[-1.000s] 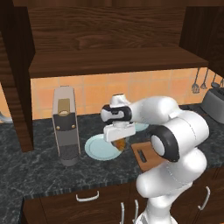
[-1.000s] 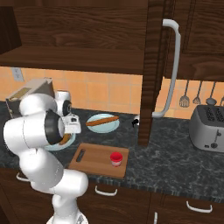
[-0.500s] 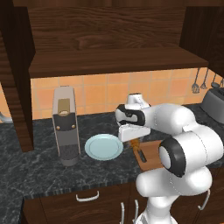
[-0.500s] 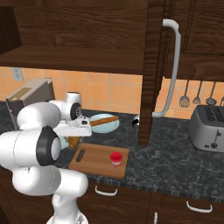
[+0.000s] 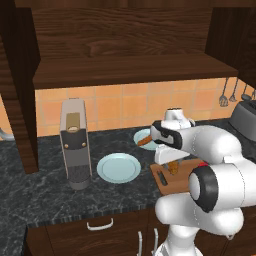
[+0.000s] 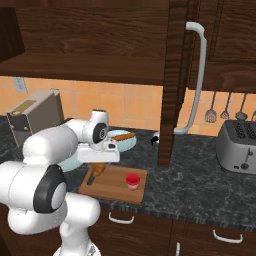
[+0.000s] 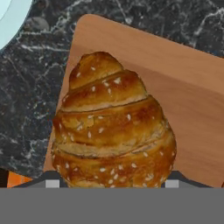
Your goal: From the different types of pastries on the counter, select a croissant and place it on the cutting board. Then retrieve a jar of jam from the cabinet and place it alongside the croissant on the cutting board.
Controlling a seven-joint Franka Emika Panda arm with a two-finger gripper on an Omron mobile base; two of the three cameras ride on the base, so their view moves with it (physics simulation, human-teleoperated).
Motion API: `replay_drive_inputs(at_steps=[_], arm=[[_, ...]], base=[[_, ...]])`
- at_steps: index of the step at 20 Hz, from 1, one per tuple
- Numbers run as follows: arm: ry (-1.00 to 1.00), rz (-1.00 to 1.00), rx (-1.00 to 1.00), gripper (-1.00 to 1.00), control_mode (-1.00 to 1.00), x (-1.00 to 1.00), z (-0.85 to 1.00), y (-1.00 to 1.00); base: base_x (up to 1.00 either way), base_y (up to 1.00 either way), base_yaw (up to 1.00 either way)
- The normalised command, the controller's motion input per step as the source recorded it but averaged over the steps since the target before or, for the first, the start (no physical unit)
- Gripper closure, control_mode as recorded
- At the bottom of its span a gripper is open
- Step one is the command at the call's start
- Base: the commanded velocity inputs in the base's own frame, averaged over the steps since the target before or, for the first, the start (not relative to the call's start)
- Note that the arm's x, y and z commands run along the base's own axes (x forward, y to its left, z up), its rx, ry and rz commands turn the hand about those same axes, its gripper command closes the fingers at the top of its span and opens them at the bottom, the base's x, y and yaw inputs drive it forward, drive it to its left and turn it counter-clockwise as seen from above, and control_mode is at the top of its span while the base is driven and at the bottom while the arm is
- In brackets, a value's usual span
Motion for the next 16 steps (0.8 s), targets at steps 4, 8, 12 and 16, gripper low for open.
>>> replay_drive_inputs(at_steps=[4,8,12,16], arm=[[0.0,0.0,0.0,1.0,-1.0,-0.24,-0.08,-0.41],[0.0,0.0,0.0,1.0,-1.0,-0.07,-0.39,-0.03],[0.0,0.0,0.0,1.0,-1.0,-0.03,-0.32,0.0],[0.0,0.0,0.0,1.0,-1.0,0.0,-0.32,0.0]], base=[[0.0,0.0,0.0],[0.0,0.0,0.0],[0.0,0.0,0.0],[0.0,0.0,0.0]])
